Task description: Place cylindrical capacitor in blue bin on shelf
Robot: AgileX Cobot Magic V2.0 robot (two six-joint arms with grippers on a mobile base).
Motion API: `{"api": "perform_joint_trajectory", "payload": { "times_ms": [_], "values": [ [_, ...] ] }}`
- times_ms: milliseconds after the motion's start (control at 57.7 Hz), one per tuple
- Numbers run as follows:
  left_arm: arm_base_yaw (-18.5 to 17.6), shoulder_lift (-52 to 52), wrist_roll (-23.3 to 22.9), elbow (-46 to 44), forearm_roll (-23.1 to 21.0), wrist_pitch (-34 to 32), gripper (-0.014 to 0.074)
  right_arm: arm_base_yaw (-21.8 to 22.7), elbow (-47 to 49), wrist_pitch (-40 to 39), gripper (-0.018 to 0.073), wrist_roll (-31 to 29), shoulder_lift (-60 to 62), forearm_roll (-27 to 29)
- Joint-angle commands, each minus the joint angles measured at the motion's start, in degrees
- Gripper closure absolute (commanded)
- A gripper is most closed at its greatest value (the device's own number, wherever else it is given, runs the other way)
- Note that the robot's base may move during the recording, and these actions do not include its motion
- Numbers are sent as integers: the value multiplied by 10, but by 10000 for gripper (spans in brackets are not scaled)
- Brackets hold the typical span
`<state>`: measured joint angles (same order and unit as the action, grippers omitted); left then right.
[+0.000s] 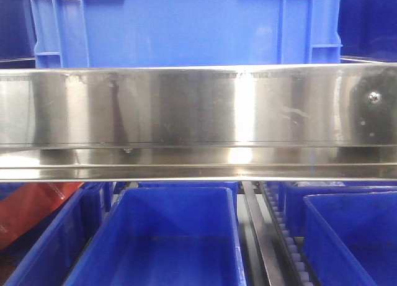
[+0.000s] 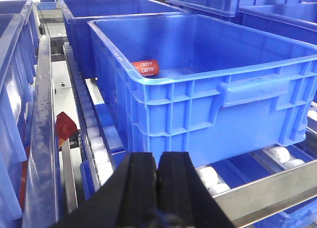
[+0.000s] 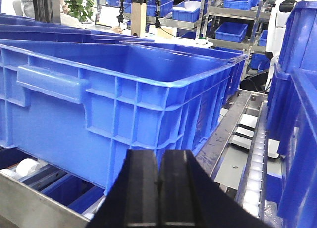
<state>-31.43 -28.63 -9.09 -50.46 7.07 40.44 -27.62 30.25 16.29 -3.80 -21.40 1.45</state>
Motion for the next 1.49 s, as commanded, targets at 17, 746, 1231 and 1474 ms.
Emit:
{"api": "perform_joint_trajectory", "payload": {
  "times_ms": [17, 746, 1231, 1474],
  "values": [
    [-3, 4, -4, 1, 1, -10, 707, 2, -2, -16, 721, 1, 3, -6],
    [258, 286, 30, 430, -26, -295, 707, 2, -2, -16, 721, 1, 3, -6],
    [277, 286, 30, 505, -34, -367, 707, 2, -2, -17, 721, 1, 5, -6],
    [277, 286, 30, 505, -34, -369, 707, 2, -2, -17, 721, 1, 5, -6]
  ]
}}
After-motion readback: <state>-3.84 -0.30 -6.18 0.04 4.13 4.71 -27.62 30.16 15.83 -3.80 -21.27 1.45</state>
